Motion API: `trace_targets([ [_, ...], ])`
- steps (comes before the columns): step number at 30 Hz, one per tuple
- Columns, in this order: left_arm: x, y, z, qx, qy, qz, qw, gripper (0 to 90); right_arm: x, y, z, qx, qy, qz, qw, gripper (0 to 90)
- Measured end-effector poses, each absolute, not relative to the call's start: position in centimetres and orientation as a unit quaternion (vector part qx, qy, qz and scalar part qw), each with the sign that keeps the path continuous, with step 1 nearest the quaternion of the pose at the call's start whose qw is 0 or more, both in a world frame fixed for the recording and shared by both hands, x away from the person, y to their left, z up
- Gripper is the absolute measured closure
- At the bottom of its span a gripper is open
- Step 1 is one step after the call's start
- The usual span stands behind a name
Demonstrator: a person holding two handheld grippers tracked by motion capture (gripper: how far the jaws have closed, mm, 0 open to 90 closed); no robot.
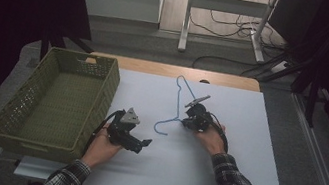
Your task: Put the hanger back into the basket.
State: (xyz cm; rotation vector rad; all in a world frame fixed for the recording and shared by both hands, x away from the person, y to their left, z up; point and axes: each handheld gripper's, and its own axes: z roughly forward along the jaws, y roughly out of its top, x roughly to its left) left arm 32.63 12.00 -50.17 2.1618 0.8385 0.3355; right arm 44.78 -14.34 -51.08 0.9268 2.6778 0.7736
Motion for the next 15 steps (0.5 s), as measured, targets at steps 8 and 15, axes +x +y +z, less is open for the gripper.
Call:
trace_targets([
  [8, 32.7, 12.3, -50.1, 0.848, 0.334, 0.138, 0.387, 0.2, 44.6, -14.2, -50.8, 0.313, 0.909, 0.257, 0.101, 86.7],
  [15, 33.0, 12.5, -50.0, 0.841, 0.358, 0.122, 0.386, 1.1, 44.3, -14.4, -49.8, 0.315, 0.902, 0.277, 0.101, 86.7],
])
